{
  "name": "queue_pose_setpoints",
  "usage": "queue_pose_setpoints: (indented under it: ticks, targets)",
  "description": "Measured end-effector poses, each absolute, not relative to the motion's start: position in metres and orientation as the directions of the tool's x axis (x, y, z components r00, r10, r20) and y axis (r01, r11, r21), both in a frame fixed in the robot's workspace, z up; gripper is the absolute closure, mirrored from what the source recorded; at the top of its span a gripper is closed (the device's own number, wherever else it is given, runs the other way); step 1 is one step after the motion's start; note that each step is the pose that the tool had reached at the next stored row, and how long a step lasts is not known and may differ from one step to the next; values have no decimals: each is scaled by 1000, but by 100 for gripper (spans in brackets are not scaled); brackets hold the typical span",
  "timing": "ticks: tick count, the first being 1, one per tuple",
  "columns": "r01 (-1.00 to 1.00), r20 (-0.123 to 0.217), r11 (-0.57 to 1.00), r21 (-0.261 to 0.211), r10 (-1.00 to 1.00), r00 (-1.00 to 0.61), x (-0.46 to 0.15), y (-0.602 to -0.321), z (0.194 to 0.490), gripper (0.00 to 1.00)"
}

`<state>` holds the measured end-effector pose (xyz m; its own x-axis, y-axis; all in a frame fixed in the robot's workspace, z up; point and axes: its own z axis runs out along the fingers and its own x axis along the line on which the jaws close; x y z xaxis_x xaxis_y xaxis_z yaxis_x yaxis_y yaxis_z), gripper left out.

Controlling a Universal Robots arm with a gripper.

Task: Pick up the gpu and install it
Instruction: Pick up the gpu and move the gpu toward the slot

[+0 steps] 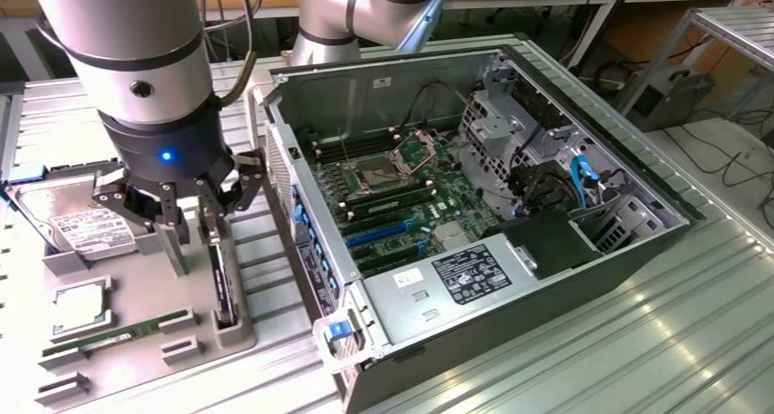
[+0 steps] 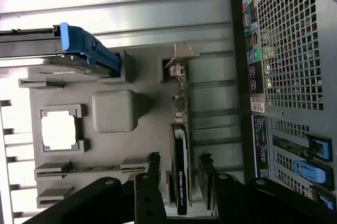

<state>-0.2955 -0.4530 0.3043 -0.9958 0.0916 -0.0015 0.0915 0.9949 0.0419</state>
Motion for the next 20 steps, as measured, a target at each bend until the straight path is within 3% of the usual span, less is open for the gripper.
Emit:
queue_pose_setpoints:
  ticks: [20]
  targets:
    - [126, -2, 991, 42, 127, -992, -294, -453, 262, 58]
